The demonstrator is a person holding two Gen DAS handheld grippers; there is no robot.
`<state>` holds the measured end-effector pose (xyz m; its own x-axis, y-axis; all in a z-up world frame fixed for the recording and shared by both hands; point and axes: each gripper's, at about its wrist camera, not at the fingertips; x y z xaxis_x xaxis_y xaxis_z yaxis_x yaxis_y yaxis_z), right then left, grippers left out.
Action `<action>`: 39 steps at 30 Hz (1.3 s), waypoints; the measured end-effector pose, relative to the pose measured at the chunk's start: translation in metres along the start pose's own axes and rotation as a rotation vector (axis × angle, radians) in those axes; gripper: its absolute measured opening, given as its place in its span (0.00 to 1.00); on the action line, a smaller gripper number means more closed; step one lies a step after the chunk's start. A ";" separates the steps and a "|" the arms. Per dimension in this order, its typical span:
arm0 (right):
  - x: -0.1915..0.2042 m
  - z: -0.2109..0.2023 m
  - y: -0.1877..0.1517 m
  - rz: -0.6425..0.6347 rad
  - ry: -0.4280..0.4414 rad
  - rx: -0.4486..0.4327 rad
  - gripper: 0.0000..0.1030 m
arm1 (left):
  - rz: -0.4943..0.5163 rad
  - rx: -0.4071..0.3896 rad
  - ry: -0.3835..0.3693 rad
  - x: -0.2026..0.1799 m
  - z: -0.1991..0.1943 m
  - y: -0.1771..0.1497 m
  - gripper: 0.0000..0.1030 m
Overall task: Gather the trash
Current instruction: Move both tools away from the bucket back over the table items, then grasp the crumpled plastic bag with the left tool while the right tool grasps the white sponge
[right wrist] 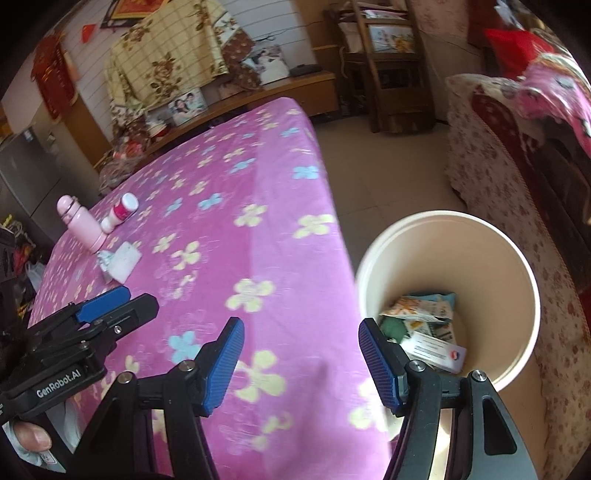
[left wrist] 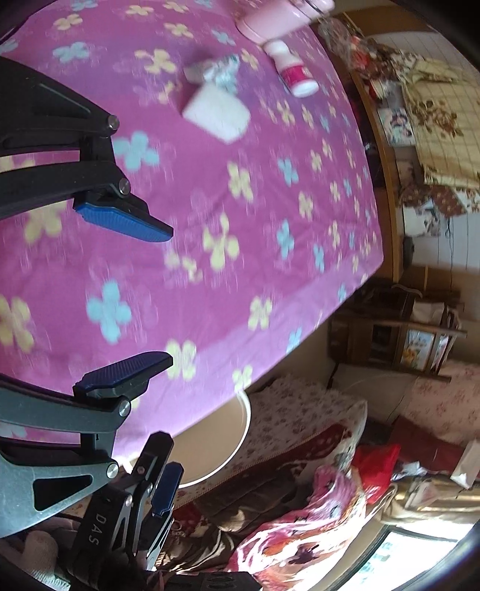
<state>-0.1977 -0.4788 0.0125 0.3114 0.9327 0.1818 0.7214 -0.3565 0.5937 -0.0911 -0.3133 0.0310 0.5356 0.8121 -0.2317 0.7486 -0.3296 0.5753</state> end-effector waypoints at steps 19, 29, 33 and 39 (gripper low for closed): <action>0.120 0.054 0.025 -0.154 0.144 0.064 0.68 | -0.353 -0.042 0.131 0.202 -0.016 0.045 0.64; 0.151 0.076 0.042 -0.196 0.194 0.076 0.69 | -0.420 -0.003 0.186 0.230 0.030 0.066 0.62; 0.162 0.087 0.050 -0.192 0.216 0.080 0.69 | -0.407 0.033 0.158 0.236 0.036 0.061 0.31; 0.194 0.114 0.067 -0.177 0.271 0.096 0.69 | -0.379 0.030 0.185 0.251 0.010 0.049 0.23</action>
Point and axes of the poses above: each gripper's, at about its wrist camera, not at the fingertips, and z roughly the way its jaws point, x to its left, y to its top, and after that the axes turned 8 degrees about -z, right-handed
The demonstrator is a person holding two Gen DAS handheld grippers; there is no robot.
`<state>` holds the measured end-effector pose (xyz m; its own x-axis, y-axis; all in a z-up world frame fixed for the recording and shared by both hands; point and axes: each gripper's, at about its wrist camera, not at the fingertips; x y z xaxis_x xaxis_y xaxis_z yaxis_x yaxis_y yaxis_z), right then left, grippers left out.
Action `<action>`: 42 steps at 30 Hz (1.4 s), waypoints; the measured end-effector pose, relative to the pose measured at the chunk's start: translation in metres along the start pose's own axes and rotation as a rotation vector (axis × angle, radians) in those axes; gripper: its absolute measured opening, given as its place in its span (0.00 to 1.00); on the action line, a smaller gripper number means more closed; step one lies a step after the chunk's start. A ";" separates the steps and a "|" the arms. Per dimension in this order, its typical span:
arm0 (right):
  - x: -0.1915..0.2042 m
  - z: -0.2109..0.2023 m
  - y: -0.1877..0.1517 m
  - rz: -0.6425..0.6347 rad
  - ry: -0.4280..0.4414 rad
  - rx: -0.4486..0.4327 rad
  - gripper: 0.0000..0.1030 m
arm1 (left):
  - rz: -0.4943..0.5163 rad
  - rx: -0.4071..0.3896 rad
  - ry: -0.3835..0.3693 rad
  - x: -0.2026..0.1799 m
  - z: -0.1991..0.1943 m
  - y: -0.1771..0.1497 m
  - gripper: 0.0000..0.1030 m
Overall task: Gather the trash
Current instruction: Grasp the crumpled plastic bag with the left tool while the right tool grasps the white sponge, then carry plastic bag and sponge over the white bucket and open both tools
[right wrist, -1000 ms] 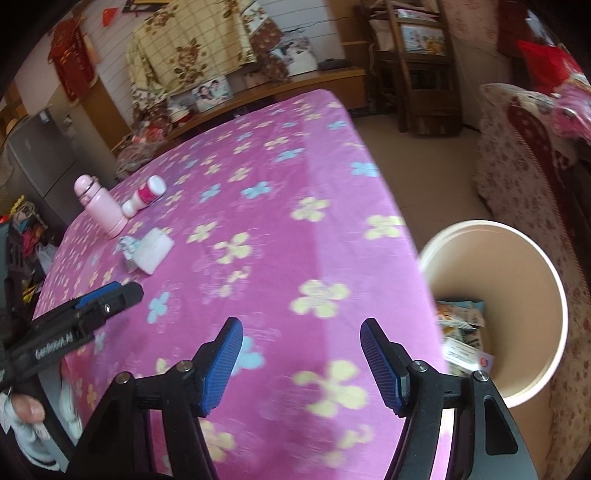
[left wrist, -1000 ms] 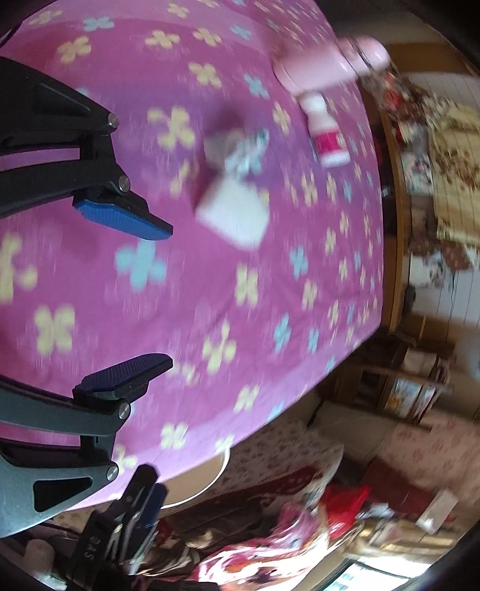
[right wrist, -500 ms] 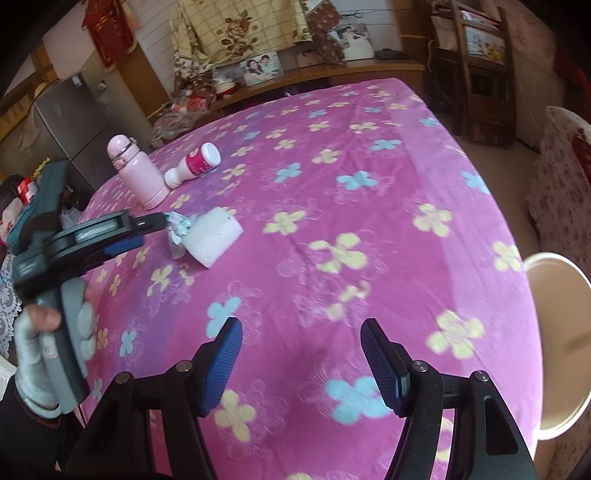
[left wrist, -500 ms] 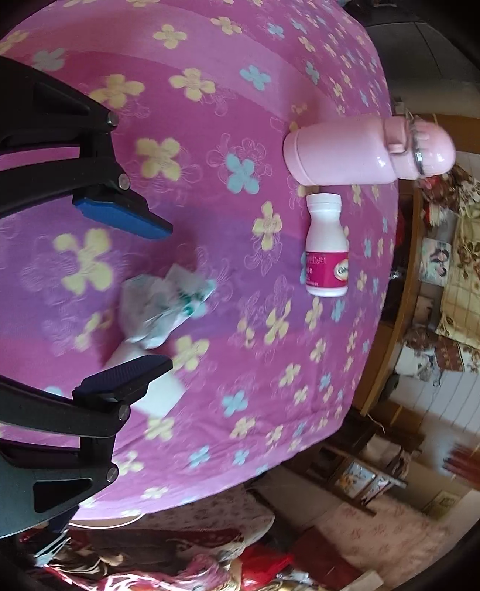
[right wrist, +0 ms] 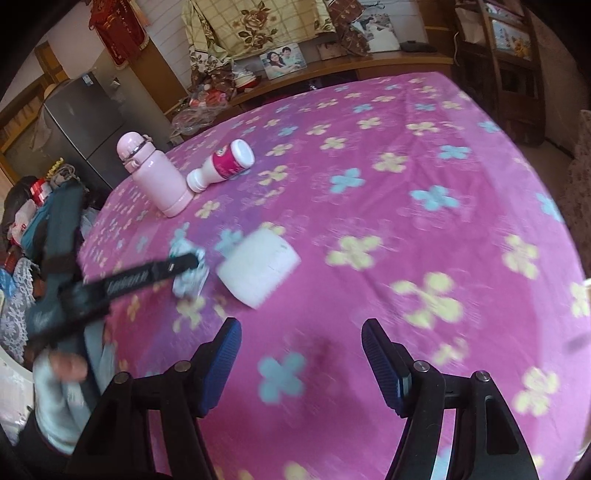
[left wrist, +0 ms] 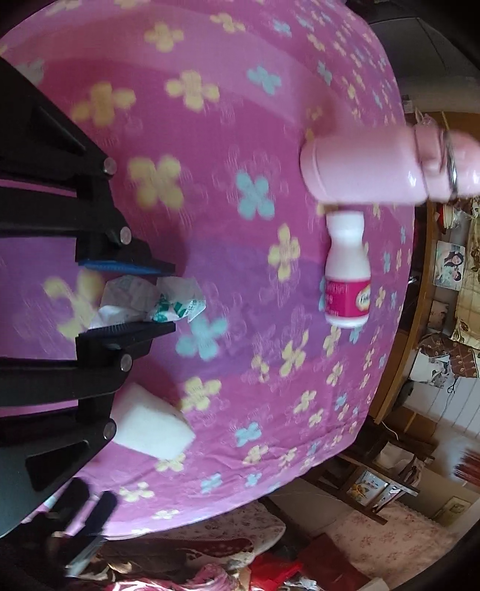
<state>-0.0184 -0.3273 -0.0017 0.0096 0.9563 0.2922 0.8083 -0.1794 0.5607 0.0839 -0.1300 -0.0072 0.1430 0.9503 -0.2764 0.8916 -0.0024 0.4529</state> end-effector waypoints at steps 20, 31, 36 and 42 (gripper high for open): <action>0.029 0.053 0.030 -0.027 -0.081 -0.014 0.43 | 0.013 -0.036 -0.002 0.032 -0.032 -0.032 0.23; -0.001 -0.037 -0.024 -0.026 -0.047 -0.074 0.43 | 0.100 -0.034 -0.081 -0.027 -0.050 -0.069 0.23; -0.015 -0.067 -0.049 -0.030 -0.077 -0.083 0.43 | 0.153 -0.023 -0.100 -0.059 -0.055 -0.088 0.23; -0.035 -0.098 -0.072 -0.003 -0.092 -0.102 0.44 | 0.216 -0.020 -0.126 -0.096 -0.063 -0.107 0.23</action>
Point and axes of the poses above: each gripper's, at about its wrist camera, not at the fingertips, and z roughly the way its jaws point, x to its left, y to its top, and after that the axes turned 8 degrees about -z, right-handed
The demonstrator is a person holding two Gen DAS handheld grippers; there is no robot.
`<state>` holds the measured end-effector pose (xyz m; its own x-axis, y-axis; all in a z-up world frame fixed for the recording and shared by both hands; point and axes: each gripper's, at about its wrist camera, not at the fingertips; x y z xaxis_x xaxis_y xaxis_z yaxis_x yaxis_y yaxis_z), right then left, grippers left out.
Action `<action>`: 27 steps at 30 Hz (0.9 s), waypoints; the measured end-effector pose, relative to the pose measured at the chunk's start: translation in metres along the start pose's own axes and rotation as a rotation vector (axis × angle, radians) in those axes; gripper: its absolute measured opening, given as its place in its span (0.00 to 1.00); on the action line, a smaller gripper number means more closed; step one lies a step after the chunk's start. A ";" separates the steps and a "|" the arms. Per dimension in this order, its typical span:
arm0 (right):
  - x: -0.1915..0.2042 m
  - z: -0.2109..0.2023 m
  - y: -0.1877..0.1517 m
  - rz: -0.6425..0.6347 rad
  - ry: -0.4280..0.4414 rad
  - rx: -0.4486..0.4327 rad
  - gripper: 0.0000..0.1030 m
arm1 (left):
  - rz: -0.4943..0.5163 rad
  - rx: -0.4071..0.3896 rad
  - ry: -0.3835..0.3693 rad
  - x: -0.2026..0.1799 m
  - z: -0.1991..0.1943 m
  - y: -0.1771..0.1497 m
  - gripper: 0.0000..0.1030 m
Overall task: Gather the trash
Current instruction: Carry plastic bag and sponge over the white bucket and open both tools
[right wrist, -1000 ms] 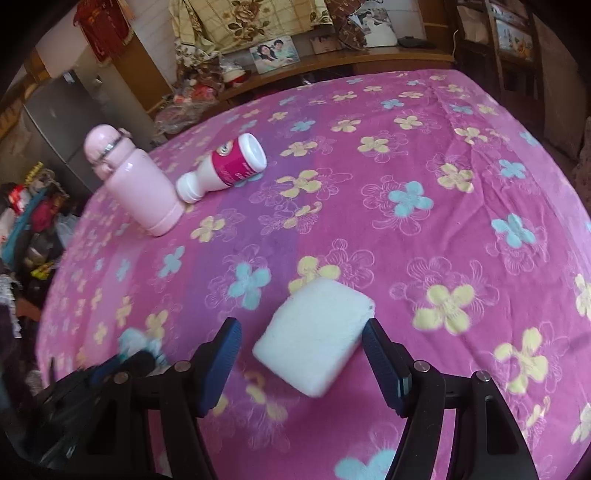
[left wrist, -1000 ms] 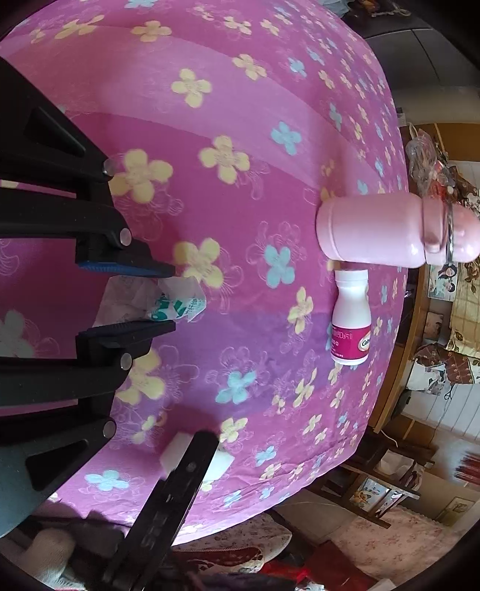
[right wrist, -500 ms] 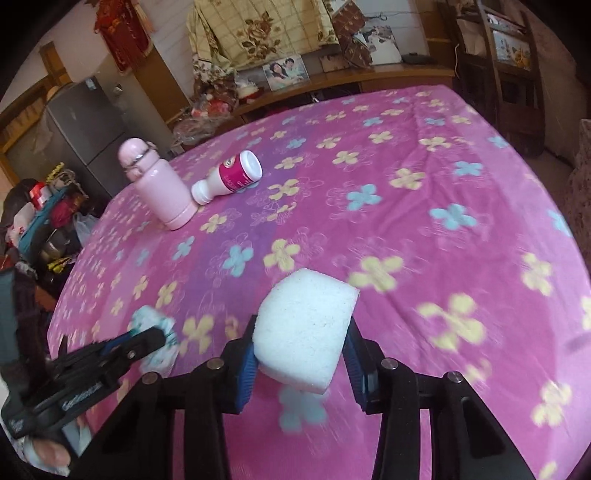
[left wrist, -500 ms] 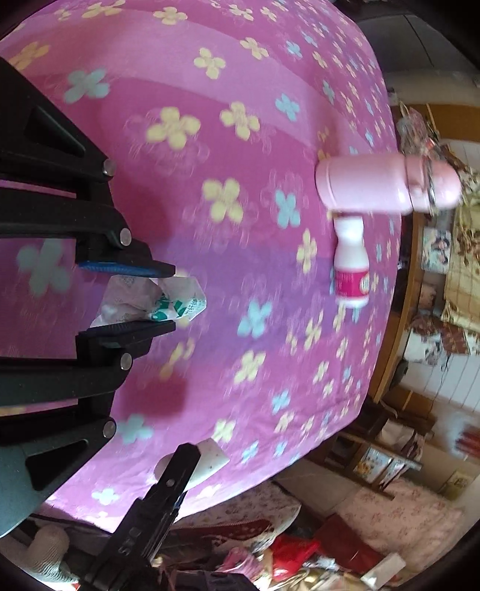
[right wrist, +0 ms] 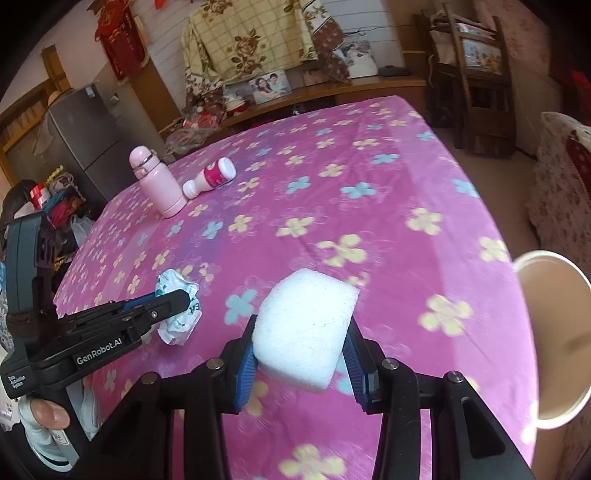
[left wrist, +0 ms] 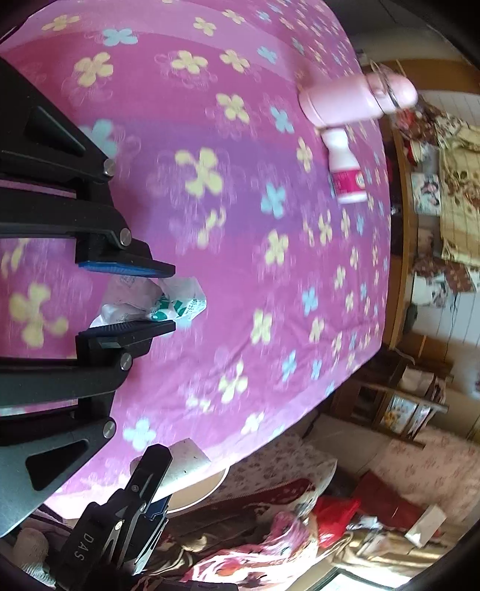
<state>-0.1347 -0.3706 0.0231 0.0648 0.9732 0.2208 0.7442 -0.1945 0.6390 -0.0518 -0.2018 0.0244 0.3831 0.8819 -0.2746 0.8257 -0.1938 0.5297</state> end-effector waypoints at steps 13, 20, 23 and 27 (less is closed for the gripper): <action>-0.092 -0.063 -0.040 0.123 -0.130 -0.028 0.46 | 0.163 0.040 -0.086 -0.110 0.015 -0.018 0.23; -0.139 -0.087 -0.057 0.190 -0.189 -0.030 0.48 | 0.226 0.079 -0.144 -0.164 0.033 -0.027 0.23; -0.157 -0.091 -0.063 0.215 -0.204 -0.026 0.48 | 0.234 0.100 -0.169 -0.181 0.042 -0.028 0.23; -0.177 -0.097 -0.071 0.248 -0.214 -0.028 0.48 | 0.239 0.129 -0.217 -0.202 0.053 -0.028 0.23</action>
Point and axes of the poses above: each gripper's, at about its wrist camera, not at the fingertips, and z roughly the way its jaws point, x to its left, y to its top, and after that the axes turned 8 degrees about -z, right-handed
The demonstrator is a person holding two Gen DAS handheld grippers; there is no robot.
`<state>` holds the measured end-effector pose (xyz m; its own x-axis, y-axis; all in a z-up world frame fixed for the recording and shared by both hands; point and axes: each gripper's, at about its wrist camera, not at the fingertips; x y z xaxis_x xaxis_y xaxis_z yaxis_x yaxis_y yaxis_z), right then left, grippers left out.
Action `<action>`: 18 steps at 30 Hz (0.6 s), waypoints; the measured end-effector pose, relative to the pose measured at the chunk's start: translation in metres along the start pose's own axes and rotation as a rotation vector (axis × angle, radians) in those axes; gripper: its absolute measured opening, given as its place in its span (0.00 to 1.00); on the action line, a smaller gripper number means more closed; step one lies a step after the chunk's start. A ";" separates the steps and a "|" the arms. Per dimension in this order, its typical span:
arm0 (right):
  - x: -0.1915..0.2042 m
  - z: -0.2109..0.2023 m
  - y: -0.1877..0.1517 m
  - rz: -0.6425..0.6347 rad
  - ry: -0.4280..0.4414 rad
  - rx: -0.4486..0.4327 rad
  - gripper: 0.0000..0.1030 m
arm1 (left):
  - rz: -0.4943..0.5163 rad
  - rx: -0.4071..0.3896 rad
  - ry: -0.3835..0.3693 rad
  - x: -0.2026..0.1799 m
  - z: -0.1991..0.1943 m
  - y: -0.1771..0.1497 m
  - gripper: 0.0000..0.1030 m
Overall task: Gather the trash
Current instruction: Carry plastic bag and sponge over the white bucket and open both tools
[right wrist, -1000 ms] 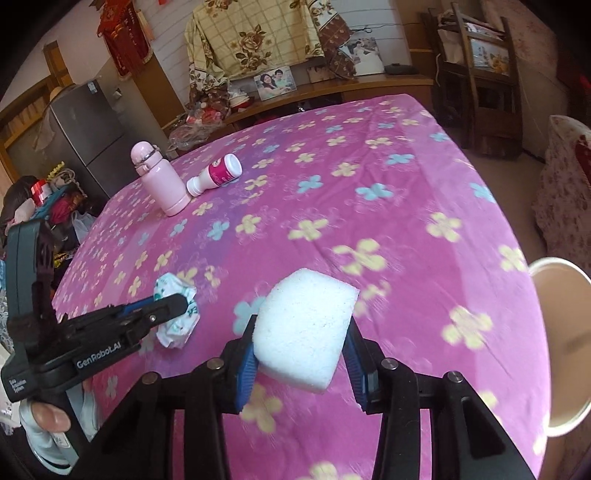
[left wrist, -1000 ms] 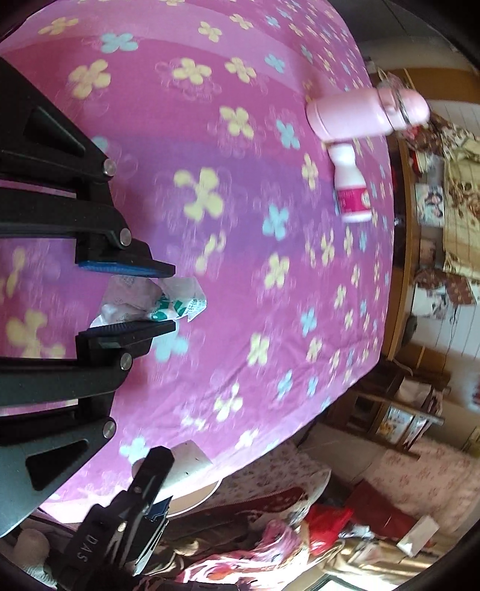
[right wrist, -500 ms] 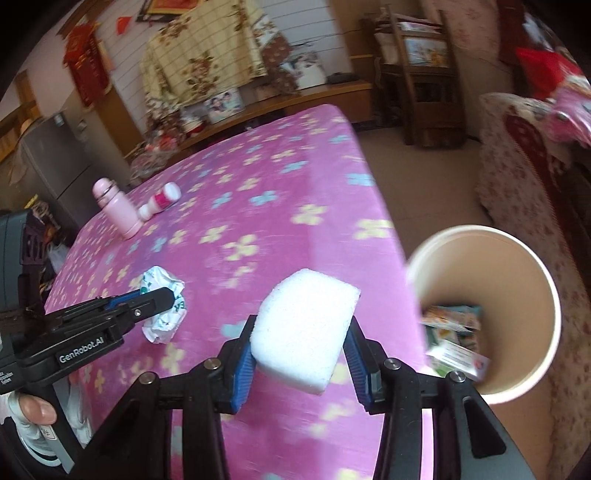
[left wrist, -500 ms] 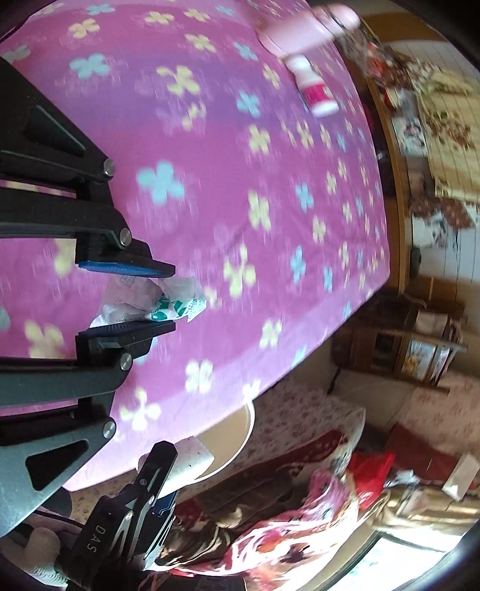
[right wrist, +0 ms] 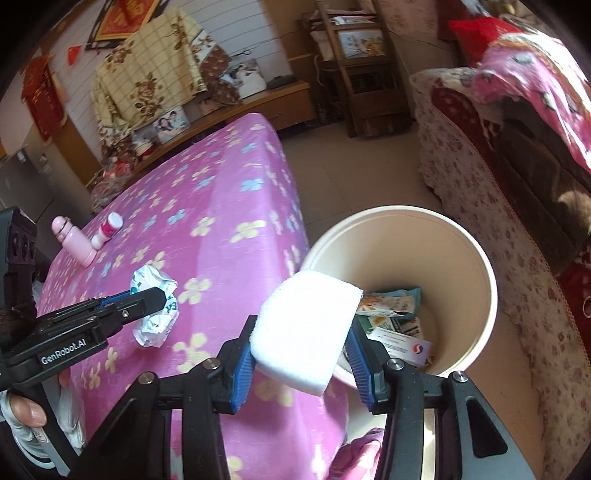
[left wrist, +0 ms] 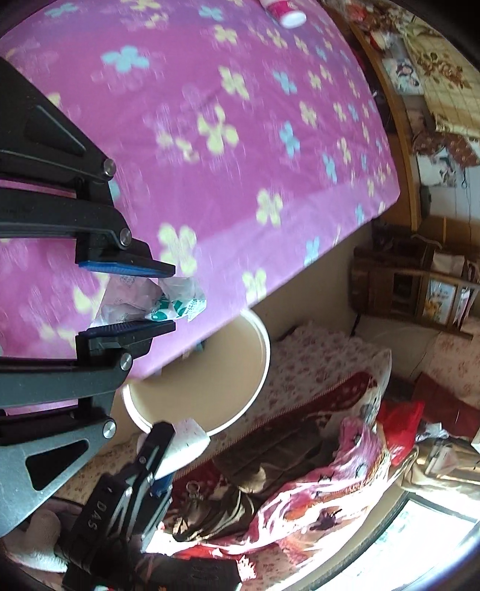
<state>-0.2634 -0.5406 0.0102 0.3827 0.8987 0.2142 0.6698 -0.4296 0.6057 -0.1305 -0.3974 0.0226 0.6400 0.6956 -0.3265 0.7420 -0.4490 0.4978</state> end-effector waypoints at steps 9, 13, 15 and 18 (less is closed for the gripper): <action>-0.037 0.011 -0.002 0.046 -0.046 0.020 0.49 | 0.041 0.023 -0.024 -0.039 0.033 0.009 0.23; -0.052 0.021 -0.003 0.068 -0.060 0.029 0.50 | 0.042 0.026 -0.025 -0.047 0.045 0.013 0.23; -0.059 0.026 -0.004 0.082 -0.063 0.037 0.50 | 0.046 0.027 -0.024 -0.050 0.051 0.015 0.23; -0.066 0.032 -0.003 0.092 -0.068 0.041 0.50 | 0.057 0.029 -0.025 -0.055 0.057 0.017 0.23</action>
<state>-0.2706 -0.6017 -0.0303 0.4853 0.8477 0.2141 0.6545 -0.5146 0.5539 -0.1420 -0.4751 0.0028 0.6860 0.6544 -0.3180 0.7092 -0.5037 0.4933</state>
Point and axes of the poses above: each gripper's, at about its wrist camera, not at the fingertips, and z roughly the way its jaws point, x to its left, y to its top, and after that the axes turned 8 degrees about -z, right-handed
